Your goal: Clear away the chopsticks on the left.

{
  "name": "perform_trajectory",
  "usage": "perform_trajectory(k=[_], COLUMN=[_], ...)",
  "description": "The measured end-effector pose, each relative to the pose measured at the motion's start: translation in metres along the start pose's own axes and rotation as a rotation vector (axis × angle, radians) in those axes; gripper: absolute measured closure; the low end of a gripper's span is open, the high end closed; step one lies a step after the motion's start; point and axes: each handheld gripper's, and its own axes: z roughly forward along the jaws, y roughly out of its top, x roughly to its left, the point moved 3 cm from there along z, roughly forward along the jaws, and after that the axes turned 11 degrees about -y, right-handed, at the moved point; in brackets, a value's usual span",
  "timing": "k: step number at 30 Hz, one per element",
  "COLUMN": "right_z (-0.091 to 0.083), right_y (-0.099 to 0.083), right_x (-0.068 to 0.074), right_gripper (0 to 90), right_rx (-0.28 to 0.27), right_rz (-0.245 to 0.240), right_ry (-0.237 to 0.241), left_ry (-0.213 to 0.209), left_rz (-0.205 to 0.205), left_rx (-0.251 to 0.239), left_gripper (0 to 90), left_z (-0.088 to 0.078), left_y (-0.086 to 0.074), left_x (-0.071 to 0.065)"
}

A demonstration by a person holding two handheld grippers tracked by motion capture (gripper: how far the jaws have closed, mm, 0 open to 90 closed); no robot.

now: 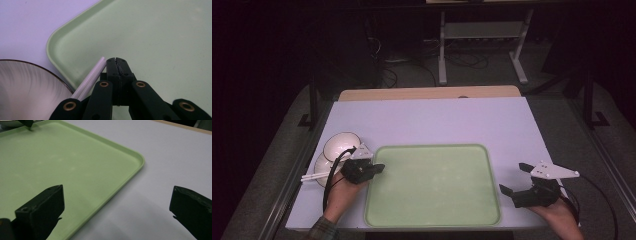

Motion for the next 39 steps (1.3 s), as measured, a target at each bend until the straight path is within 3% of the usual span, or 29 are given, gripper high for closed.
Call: perform_trajectory(k=[11, 18, 24, 29, 34, 39], right_z=[-0.001, -0.001, -0.002, -0.001, -0.001, -0.001], right_y=[0.001, 0.001, 0.001, 0.0, 0.0, 0.001], right_x=[0.0, 0.0, 0.0, 0.0, 0.0, 0.0], right_gripper=[0.0, 0.0, 0.0, 0.0, 0.0, 0.0], right_rx=[-0.004, -0.003, -0.007, -0.004, -0.005, -0.007], right_rz=[0.0, 0.0, 0.004, 0.003, 0.004, 0.005], right_ry=[0.002, 0.001, -0.003, -0.002, -0.004, -0.005], left_ry=[0.046, 0.025, -0.004, 0.007, 0.035, 0.079], left_rz=[-0.023, -0.025, -0.03, -0.055, -0.091, -0.148], left_rx=[-0.002, -0.016, -0.027, -0.047, -0.064, -0.097], left_gripper=[89.8, 89.8, 89.7, 89.7, 89.7, 89.7], left_z=[0.005, 0.0, -0.018, -0.038, -0.057, -0.076], left_y=[0.009, 0.006, -0.009, -0.025, -0.043, -0.06], left_x=[0.008, 0.003, -0.012, -0.016, -0.013, 0.001])
